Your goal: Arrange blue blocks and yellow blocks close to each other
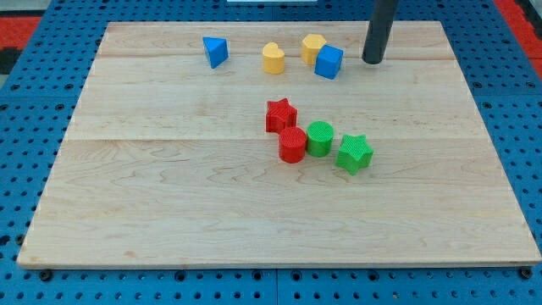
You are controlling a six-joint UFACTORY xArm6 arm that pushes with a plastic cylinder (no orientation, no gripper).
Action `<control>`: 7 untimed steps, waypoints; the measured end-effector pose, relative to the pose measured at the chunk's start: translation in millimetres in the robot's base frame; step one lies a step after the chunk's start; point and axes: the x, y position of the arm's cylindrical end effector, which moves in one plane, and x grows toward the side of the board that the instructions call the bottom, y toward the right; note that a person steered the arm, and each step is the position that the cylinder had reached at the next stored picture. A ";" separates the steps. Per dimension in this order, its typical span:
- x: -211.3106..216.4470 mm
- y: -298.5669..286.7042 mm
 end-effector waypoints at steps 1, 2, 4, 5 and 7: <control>0.0 -24.2; -4.7 -55.3; 6.9 -126.7; 36.2 -38.4; 60.4 -119.4</control>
